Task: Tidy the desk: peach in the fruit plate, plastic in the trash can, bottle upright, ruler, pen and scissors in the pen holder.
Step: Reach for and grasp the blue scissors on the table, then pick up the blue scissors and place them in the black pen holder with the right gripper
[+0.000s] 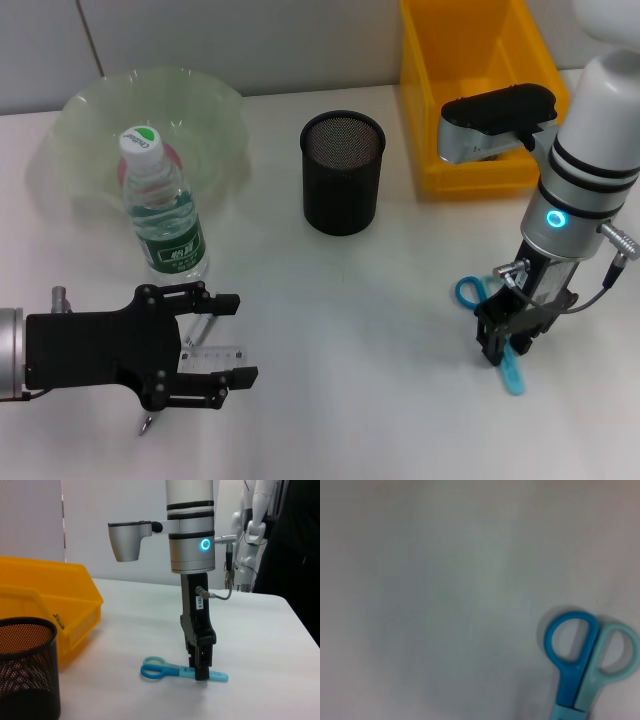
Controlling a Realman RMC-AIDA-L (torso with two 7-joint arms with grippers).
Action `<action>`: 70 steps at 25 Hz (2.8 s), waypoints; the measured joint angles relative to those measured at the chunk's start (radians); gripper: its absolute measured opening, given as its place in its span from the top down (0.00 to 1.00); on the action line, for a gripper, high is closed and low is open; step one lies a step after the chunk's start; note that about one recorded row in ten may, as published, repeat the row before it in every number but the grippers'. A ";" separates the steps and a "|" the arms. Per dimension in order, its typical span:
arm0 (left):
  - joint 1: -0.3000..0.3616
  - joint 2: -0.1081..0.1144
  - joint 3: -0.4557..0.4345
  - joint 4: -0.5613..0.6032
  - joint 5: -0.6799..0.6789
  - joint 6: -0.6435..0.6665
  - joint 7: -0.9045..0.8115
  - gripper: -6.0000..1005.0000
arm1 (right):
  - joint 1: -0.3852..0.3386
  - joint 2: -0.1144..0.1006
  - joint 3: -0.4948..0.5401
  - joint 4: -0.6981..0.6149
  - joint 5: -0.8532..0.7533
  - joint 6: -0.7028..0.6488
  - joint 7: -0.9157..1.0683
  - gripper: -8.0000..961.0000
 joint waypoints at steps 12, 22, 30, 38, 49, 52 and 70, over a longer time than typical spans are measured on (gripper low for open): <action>0.005 0.002 0.000 0.005 -0.001 0.003 0.001 0.19 | 0.002 -0.001 0.008 -0.008 -0.038 -0.009 0.000 0.68; 0.006 0.002 0.000 0.006 -0.001 0.009 0.001 0.19 | 0.007 -0.003 -0.006 -0.014 -0.040 -0.008 -0.001 0.68; 0.006 0.002 0.000 0.007 -0.002 0.014 0.001 0.19 | 0.007 -0.001 -0.056 -0.022 -0.039 0.000 -0.006 0.68; 0.006 0.002 0.000 0.007 -0.002 0.016 0.001 0.19 | 0.003 0.000 -0.080 -0.031 -0.033 0.019 -0.040 0.68; 0.000 0.000 0.000 0.007 -0.002 0.015 -0.011 0.19 | 0.000 0.000 -0.091 -0.030 -0.031 0.040 -0.083 0.68; -0.002 0.000 0.000 0.007 -0.002 0.015 -0.013 0.19 | 0.000 0.000 -0.106 -0.030 -0.031 0.044 -0.086 0.68; -0.004 0.000 -0.002 0.009 -0.002 0.016 -0.013 0.19 | 0.000 0.002 -0.129 -0.032 -0.019 0.066 -0.086 0.77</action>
